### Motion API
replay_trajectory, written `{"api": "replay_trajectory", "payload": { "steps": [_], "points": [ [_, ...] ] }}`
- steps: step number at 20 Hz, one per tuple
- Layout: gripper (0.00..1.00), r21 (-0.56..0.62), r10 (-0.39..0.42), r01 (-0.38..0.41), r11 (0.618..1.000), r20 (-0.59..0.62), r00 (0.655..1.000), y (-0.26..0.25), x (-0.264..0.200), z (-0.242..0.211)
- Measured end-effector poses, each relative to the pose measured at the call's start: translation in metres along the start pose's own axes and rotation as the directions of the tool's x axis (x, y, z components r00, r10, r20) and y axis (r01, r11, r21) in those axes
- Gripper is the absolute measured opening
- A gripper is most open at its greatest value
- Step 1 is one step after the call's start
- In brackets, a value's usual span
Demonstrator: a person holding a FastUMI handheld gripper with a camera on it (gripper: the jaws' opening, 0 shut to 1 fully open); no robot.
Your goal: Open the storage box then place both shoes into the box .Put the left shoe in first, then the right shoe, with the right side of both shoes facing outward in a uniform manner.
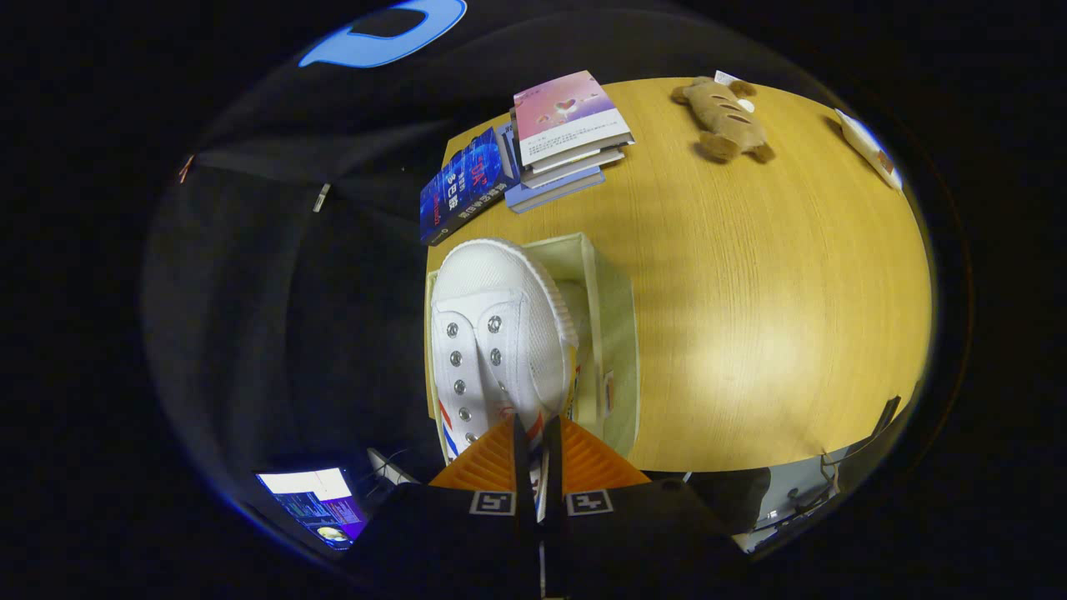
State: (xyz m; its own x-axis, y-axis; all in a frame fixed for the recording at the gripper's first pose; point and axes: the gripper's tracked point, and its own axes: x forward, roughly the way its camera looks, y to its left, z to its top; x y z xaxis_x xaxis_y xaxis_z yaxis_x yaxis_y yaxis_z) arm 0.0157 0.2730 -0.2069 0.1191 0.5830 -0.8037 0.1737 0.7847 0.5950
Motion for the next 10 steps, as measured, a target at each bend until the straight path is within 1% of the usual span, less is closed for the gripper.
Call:
{"api": "replay_trajectory", "payload": {
  "steps": [3,4,5,6,9,10],
  "points": [
    [0.07,-0.03,-0.014,0.014,0.999,-0.005,1.0,0.005,0.018,0.001],
    [0.15,-0.027,0.014,-0.014,1.0,0.001,1.0,0.012,0.02,0.002],
    [0.23,-0.009,0.06,-0.06,0.998,0.009,0.998,0.022,0.02,0.007],
    [0.43,0.002,0.076,-0.076,0.997,0.021,0.997,0.029,0.018,0.01],
    [1.0,-0.032,0.069,-0.067,0.997,0.051,0.996,0.029,0.005,0.022],
    [0.98,-0.034,0.07,-0.068,0.997,0.054,0.996,0.03,0.003,0.022]
  ]
}}
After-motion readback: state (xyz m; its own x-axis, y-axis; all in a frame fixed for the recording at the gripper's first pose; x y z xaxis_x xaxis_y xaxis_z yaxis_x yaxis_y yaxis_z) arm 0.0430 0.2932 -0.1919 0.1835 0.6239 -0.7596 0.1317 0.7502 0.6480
